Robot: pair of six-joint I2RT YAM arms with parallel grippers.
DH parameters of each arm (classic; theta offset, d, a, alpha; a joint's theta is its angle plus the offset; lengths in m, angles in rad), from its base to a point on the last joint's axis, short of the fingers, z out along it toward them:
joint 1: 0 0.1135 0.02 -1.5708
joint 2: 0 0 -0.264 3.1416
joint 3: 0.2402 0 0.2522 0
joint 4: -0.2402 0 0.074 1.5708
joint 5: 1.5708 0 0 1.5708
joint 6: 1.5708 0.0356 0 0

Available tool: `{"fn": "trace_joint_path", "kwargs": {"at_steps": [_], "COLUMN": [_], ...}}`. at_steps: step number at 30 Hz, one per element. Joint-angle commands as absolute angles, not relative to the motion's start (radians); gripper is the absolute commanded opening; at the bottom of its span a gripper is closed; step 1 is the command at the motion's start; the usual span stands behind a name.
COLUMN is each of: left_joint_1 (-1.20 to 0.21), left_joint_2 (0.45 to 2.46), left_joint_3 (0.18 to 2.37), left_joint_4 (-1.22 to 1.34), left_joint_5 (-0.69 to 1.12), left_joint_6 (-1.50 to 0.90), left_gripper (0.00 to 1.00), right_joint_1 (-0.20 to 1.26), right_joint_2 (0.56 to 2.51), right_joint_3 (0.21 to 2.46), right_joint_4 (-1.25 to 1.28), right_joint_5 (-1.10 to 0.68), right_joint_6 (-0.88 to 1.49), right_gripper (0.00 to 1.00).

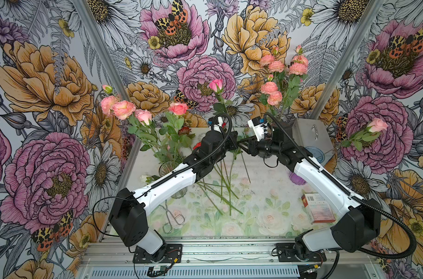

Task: Place the pink flowers into the vase
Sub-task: Pick up the flower at the center of the board.

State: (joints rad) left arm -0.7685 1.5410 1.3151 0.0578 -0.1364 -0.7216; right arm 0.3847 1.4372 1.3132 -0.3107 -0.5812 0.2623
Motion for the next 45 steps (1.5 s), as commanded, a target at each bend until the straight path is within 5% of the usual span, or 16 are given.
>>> {"fn": "trace_joint_path", "kwargs": {"at_steps": [1, 15, 21, 28, 33, 35, 45], "left_joint_1": [-0.785, -0.789, -0.774, -0.757, -0.74, -0.739, -0.742], "left_joint_2": [1.508, 1.506, 1.506, 1.499, 1.466, 1.455, 1.487], "left_joint_3": [1.306, 1.306, 1.32, 1.35, 1.343, 1.337, 1.356], "left_joint_4": [0.092, 0.091, 0.075, 0.065, 0.071, 0.076, 0.097], "left_joint_5": [-0.115, -0.116, -0.112, -0.063, -0.033, -0.021, 0.101], "left_joint_6": [-0.744, -0.752, -0.738, -0.72, -0.686, -0.667, -0.647], "left_gripper": [0.0, 0.03, 0.29, 0.4, 0.75, 0.96, 0.98], "right_joint_1": [0.376, 0.371, 0.358, 0.328, 0.255, 0.221, 0.059], "right_joint_2": [1.457, 1.471, 1.457, 1.431, 1.361, 1.3, 1.057], "right_joint_3": [1.35, 1.362, 1.342, 1.315, 1.288, 1.275, 1.278], "right_joint_4": [-0.3, -0.299, -0.299, -0.3, -0.302, -0.301, -0.289], "right_joint_5": [-0.588, -0.582, -0.576, -0.551, -0.484, -0.416, -0.086], "right_joint_6": [0.264, 0.275, 0.276, 0.276, 0.26, 0.247, 0.133], "right_gripper": [0.32, 0.0, 0.0, 0.0, 0.0, 0.0, 0.0]}}
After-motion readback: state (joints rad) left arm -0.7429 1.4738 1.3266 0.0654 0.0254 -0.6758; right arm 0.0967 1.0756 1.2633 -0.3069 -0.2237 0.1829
